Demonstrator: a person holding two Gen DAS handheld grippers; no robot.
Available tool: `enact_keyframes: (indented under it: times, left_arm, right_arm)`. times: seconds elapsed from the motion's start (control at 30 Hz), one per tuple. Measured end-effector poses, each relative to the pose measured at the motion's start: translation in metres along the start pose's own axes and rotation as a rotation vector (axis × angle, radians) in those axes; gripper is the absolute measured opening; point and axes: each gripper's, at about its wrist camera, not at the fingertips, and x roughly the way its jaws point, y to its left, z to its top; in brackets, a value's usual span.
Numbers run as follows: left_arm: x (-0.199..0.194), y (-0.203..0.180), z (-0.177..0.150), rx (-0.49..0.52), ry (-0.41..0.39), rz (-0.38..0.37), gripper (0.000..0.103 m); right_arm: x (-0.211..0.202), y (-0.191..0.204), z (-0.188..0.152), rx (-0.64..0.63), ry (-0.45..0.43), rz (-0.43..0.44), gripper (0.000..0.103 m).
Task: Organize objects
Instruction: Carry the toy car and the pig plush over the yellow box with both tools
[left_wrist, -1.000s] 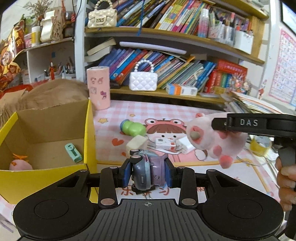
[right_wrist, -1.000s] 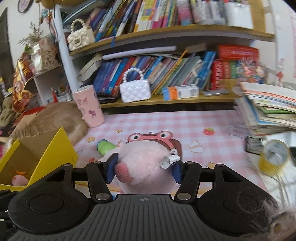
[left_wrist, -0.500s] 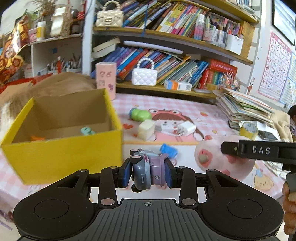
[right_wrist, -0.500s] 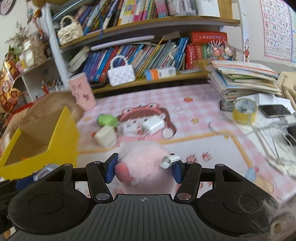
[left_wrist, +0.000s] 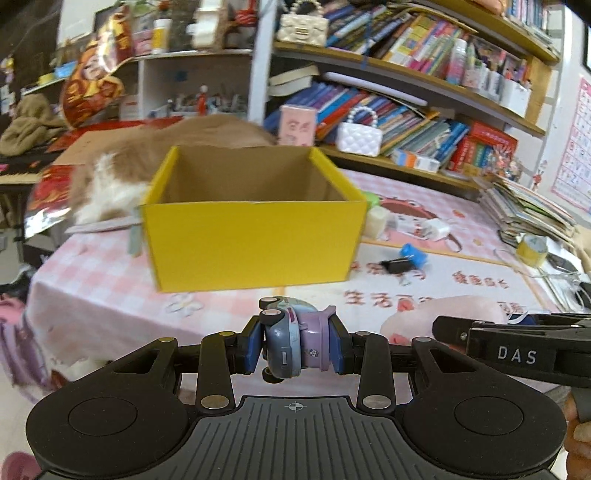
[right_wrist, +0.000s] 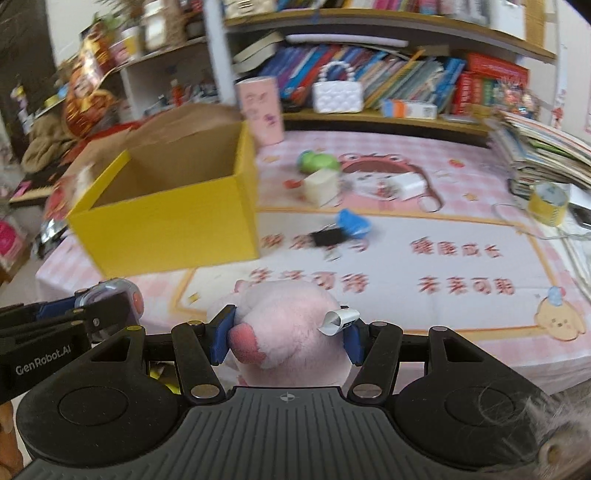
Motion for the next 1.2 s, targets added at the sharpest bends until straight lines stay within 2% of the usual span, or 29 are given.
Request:
enact_keyframes:
  times: [0.27, 0.57, 1.2]
  left_arm:
    - [-0.026, 0.034, -0.008, -0.017, -0.031, 0.068, 0.035]
    - [-0.039, 0.059, -0.007, -0.038, -0.073, 0.104, 0.035]
    - [-0.036, 0.061, 0.016, -0.015, -0.133, 0.066, 0.035]
  right_arm:
    - [0.000, 0.047, -0.007, -0.043, -0.006, 0.074, 0.055]
    - [0.000, 0.075, -0.004, -0.067, -0.035, 0.100, 0.055]
    - [-0.005, 0.084, 0.014, -0.072, -0.093, 0.063, 0.056]
